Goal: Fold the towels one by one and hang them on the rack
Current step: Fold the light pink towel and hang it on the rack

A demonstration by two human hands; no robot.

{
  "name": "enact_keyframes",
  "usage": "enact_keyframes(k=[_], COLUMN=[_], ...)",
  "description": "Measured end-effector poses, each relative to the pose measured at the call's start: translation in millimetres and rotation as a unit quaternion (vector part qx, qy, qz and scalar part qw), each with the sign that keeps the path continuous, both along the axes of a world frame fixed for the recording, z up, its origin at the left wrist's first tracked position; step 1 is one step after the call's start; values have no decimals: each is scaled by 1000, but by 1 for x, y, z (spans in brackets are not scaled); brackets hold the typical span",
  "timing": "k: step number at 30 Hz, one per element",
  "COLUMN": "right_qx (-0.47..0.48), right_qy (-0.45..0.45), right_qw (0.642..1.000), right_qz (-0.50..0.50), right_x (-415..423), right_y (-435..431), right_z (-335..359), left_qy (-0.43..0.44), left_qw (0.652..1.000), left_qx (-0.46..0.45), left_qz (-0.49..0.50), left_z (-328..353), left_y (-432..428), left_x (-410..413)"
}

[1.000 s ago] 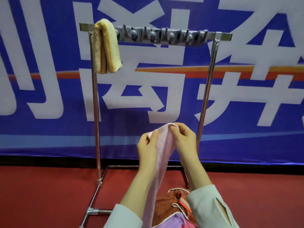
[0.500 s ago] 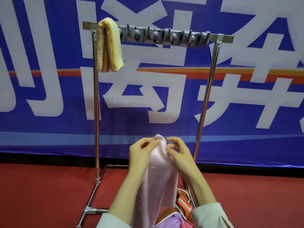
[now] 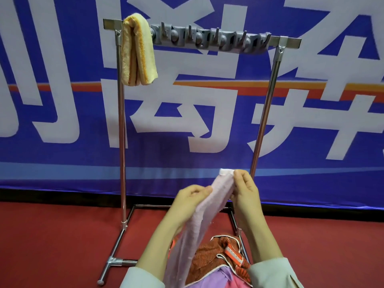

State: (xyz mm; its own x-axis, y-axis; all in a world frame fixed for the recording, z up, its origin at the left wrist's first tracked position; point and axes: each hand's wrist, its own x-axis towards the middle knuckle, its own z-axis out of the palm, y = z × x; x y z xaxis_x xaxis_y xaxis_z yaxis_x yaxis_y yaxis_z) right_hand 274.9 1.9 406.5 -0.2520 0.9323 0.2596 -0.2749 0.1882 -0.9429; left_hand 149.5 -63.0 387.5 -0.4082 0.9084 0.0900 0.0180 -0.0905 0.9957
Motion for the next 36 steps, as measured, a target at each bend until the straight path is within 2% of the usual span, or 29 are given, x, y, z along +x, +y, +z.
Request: enact_keyframes(k=[4,8,11,14,16,18,20,23,25,29,31,33,36], right_qx=[-68,-96,-31,19,69,123,125,79,89,120,141,154,142], right_qy=[39,49,-39,-103,-194,-251,-206,-131,-150,-263,-315,-312,-234], right_qw=[996,991,997,993,969,948,963,986,982,940,921,927,959], right_qz=[-42,-79,-66,52,133,152,123,63,76,183,179,139,77], right_x=[3,2,-5,-2,4,9,13,21,25,21,20,18,13], right_y=[7,5,-4,-12,-12,-11,-9,-2,0,-4,-3,-1,2], right_z=[2,6,8,10,9,7,9,15,16,10,6,5,4], left_qy=[57,42,81,109,119,120,107,108,103,32,26,20,49], left_qw=[991,998,994,988,988,988,990,993,994,995,996,997,997], left_qx=[-33,11,68,94,91,89,82,38,38,77,77,65,16], left_qz=[-120,-46,27,51,46,43,42,1,-4,47,49,23,-60], left_z=[-5,-3,6,16,20,22,22,19,17,19,19,19,16], left_y=[-5,-3,0,0,-2,-4,-6,-8,-8,-8,-9,-9,-10], left_x=[-7,-6,1,1,0,-3,-9,-12,-8,-12,-15,-14,-11])
